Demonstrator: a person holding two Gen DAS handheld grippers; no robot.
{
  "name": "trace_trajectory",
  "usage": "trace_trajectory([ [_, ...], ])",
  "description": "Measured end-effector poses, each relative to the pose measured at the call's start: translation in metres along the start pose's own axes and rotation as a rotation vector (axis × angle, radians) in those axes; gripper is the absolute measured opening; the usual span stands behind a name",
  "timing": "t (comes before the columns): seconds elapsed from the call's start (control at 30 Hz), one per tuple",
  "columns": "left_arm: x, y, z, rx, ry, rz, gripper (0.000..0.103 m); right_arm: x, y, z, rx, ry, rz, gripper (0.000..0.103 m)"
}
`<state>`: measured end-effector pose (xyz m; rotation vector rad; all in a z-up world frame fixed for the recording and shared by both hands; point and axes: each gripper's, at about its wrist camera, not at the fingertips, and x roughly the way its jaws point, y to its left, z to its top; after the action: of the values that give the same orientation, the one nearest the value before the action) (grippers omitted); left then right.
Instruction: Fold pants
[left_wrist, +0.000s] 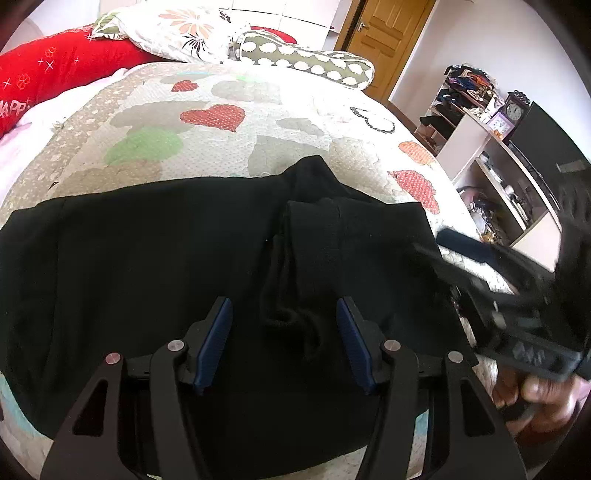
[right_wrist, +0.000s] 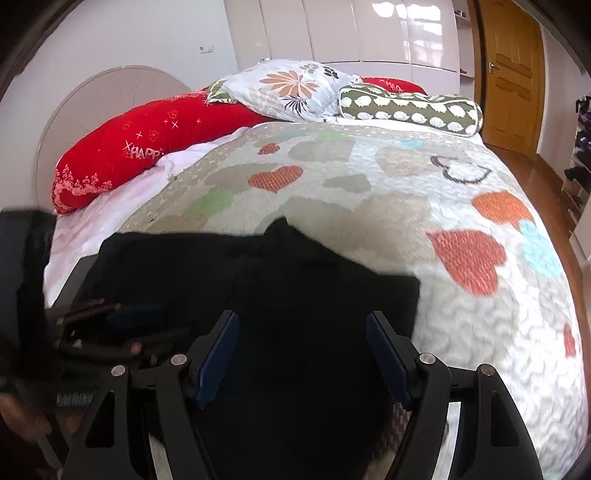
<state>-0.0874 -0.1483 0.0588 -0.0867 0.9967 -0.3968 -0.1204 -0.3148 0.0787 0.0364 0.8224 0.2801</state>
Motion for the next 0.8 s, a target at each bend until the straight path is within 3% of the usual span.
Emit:
trace_trajectory([
  [0.23, 0.001, -0.002, -0.001, -0.005, -0.006, 0.012, 0.058, 0.016, 0.000, -0.035, 0.003, 0.076, -0.017, 0.076],
  [0.4, -0.006, -0.007, -0.004, 0.015, -0.020, 0.030, 0.058, 0.009, -0.006, -0.027, 0.086, 0.086, 0.015, 0.083],
  [0.53, -0.019, -0.009, -0.006, 0.031, -0.050, 0.048, 0.058, -0.007, -0.008, -0.021, 0.108, 0.017, 0.030, 0.083],
  [0.8, -0.043, -0.002, -0.009, 0.024, -0.110, 0.077, 0.060, -0.024, 0.010, -0.010, 0.052, -0.038, 0.061, 0.083],
])
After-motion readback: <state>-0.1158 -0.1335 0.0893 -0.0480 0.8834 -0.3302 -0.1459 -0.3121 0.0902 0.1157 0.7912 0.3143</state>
